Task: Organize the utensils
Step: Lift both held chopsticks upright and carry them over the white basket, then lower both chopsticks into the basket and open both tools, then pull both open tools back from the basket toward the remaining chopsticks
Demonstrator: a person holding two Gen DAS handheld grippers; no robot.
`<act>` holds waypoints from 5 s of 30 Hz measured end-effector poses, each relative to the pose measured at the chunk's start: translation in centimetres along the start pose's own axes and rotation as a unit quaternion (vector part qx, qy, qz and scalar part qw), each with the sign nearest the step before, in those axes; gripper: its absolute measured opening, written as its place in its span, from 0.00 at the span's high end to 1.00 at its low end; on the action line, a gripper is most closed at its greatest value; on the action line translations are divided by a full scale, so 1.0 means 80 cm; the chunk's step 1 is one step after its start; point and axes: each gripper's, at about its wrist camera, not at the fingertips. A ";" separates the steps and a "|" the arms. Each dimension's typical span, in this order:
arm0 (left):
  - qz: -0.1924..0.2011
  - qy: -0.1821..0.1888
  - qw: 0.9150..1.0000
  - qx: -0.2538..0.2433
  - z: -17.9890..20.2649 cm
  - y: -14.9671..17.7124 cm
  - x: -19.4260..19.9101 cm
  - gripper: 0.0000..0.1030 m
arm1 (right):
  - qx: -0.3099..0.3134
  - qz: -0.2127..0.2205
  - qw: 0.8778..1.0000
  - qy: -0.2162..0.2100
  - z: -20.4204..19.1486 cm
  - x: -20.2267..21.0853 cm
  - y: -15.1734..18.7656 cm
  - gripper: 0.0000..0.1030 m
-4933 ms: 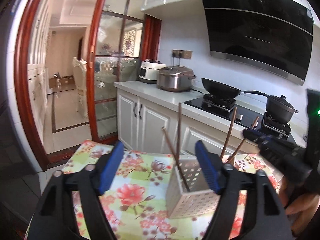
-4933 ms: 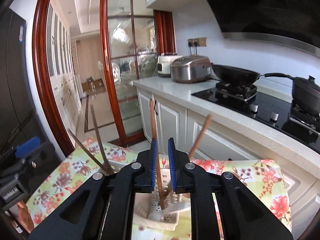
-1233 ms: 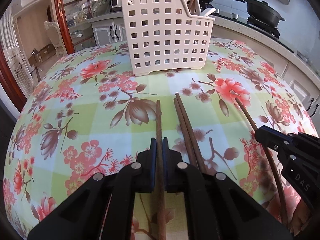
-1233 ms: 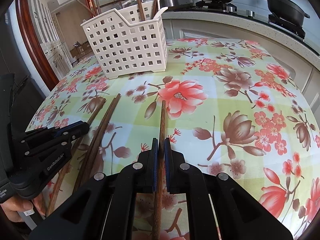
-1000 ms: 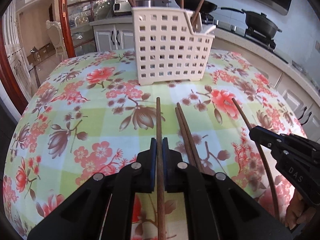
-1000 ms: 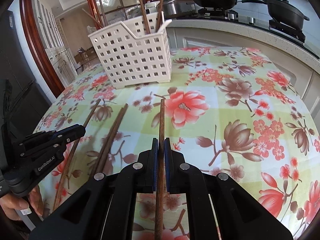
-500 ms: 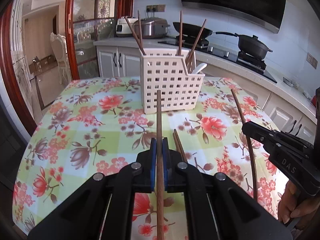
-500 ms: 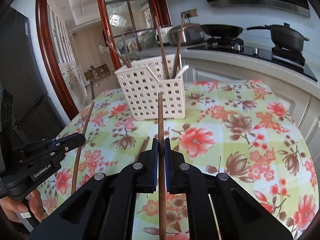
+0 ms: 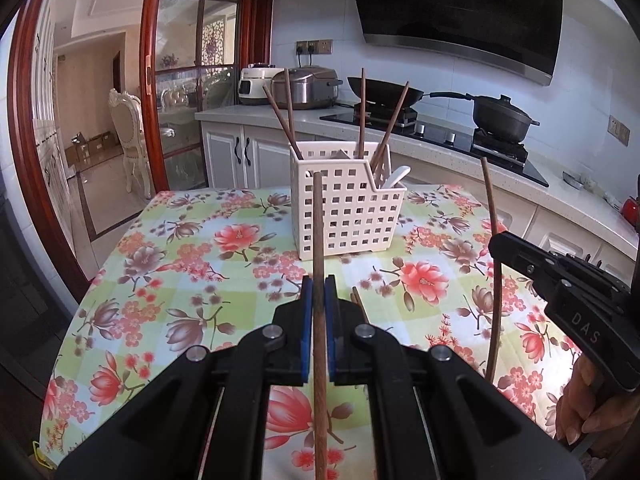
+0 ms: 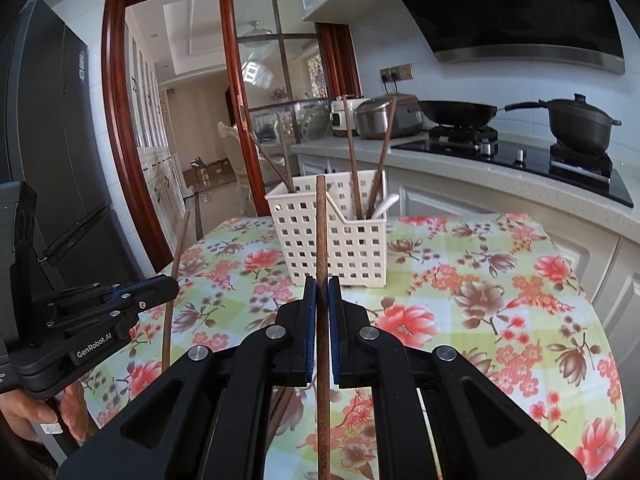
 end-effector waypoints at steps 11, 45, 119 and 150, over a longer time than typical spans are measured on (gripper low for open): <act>0.034 -0.006 0.999 0.000 -0.002 -0.009 0.032 0.94 | 0.024 0.019 1.000 0.003 -0.018 0.017 -0.008 0.94; 0.076 -0.010 0.997 -0.009 0.002 -0.016 0.065 0.94 | 0.056 0.060 0.997 0.000 -0.038 0.052 -0.009 0.94; 0.013 -0.025 0.998 0.064 -0.036 -0.239 -0.195 0.89 | 0.026 -0.061 0.995 0.068 0.045 -0.236 -0.180 0.88; 0.045 -0.076 0.990 0.107 -0.104 0.002 -0.016 0.06 | -0.079 -0.017 0.996 0.047 0.051 -0.056 -0.034 0.52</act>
Point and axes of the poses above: each gripper's, at about its wrist camera, not at the fingertips, and x roughly against the way its jaws point, z to its right, y to its underside
